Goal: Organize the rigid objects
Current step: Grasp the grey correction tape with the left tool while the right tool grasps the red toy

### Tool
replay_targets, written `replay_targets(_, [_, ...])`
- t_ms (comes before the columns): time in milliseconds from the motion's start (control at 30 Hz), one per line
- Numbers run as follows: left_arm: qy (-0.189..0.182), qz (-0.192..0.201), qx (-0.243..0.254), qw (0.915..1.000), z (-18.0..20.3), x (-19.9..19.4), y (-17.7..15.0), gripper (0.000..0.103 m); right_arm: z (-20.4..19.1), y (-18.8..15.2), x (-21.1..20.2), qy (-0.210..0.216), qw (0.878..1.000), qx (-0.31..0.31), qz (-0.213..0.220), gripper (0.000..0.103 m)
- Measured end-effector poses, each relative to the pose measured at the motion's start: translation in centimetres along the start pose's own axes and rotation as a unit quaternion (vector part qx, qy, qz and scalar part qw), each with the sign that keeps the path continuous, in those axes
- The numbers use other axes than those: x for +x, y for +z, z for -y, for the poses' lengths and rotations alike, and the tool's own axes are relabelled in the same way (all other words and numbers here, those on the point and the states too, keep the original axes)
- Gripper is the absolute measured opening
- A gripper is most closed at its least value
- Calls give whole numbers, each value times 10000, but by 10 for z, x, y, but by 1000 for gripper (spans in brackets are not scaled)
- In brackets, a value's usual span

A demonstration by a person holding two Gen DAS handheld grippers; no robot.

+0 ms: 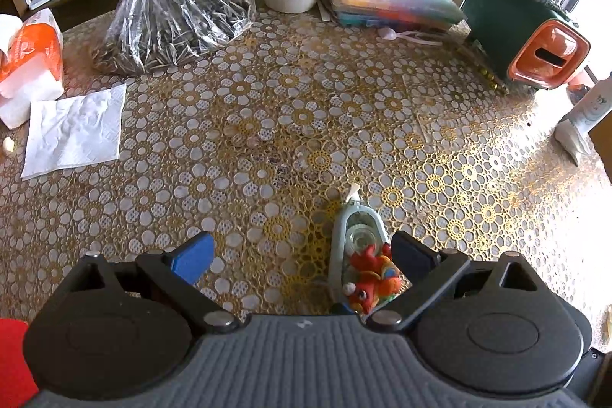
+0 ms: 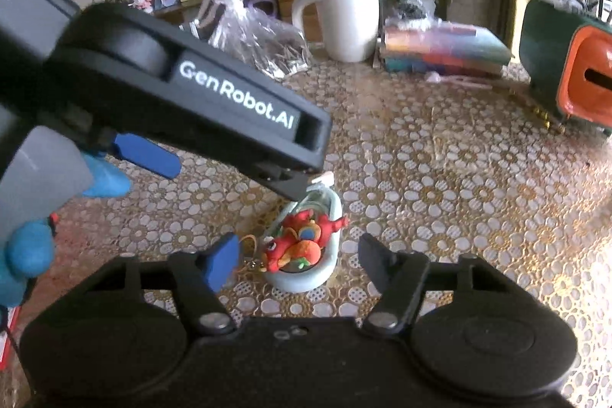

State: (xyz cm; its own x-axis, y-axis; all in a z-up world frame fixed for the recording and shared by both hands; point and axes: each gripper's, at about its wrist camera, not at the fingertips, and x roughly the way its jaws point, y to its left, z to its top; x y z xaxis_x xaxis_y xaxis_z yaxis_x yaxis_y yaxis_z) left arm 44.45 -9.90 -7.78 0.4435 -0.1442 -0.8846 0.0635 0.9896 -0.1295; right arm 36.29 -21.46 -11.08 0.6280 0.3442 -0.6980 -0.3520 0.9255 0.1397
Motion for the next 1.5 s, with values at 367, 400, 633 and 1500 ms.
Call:
replay_targets(367, [46,-79,62,9999,2,13,0,99,0,1,-1,-36,10000,6,71,33])
replay_targets(400, [45,-95,78,9999,3,14,0,99,2,2,-1,7,10000,35,73,33])
replay_targets(633, [-26,-100,135,9999,11,16,-1,99,8,-1,-9,31,9997,215,134,31])
replay_targets(1500, [374,-12,460,9982,48,34,-18,61,51,-29,-41,111,9958,904,77,13])
